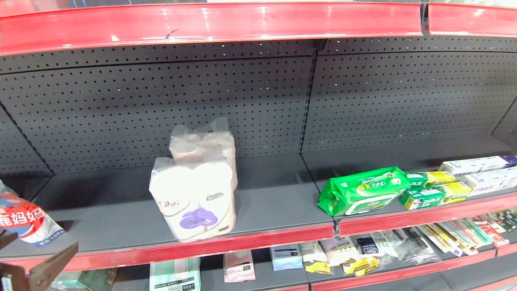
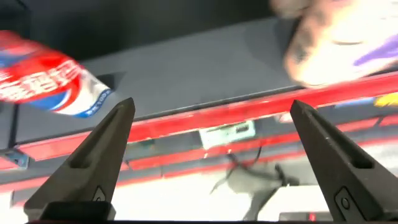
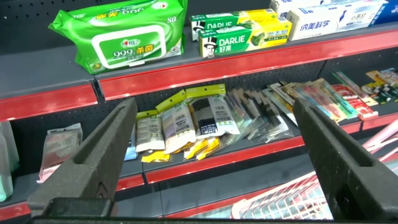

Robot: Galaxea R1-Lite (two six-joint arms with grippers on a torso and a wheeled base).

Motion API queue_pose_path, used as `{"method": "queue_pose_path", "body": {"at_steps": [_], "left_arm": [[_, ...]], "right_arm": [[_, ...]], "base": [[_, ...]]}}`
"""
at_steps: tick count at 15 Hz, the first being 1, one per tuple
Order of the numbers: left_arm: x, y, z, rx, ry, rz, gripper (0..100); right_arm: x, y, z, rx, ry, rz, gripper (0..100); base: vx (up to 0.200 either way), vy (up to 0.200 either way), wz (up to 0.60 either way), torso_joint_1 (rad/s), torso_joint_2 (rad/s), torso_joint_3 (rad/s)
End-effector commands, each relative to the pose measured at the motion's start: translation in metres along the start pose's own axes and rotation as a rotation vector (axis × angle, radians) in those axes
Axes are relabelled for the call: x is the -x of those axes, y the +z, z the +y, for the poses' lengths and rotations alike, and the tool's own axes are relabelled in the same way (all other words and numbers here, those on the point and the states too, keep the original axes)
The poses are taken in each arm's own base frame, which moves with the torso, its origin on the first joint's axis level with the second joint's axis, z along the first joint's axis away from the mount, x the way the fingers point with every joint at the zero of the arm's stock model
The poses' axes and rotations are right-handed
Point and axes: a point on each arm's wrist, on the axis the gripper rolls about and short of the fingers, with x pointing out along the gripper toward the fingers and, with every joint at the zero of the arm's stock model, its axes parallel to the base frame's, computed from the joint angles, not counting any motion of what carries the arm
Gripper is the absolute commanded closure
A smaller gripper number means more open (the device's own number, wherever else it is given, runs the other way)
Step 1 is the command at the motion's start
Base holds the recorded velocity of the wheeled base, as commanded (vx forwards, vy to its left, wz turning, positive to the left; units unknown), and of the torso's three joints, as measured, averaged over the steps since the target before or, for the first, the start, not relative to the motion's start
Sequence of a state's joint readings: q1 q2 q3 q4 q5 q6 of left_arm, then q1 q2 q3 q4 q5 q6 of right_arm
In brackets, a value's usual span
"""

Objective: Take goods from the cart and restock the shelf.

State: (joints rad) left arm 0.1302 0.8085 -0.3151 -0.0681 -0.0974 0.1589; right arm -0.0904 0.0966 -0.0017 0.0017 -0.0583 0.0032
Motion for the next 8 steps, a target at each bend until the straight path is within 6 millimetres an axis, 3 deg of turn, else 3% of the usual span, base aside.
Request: {"method": "queue_pose_path", "body": {"at_steps": [1,4,8], "left_arm": [[0.037,-0.021,-0.008,0.024,-0.012,-0.167,0],[0.048,-0.033,-0.012,0.032,-0.072,-0.221,0],[0.058,-0.080,-0.023,-0.002,-0.182,-0.314,0]], "right_arm": [[0.000,0.000,0.000,0.000,0.000,0.002,0],[0.000,0.000,0.000,0.000,0.000,0.002,0],[0.000,0.000,0.000,0.000,0.000,0.002,0]], "base": [[0.000,0.000,0.00,0.000,0.00,0.000],[0.000,0.000,0.00,0.000,0.00,0.000],[0.000,0.000,0.00,0.000,0.00,0.000]]}}
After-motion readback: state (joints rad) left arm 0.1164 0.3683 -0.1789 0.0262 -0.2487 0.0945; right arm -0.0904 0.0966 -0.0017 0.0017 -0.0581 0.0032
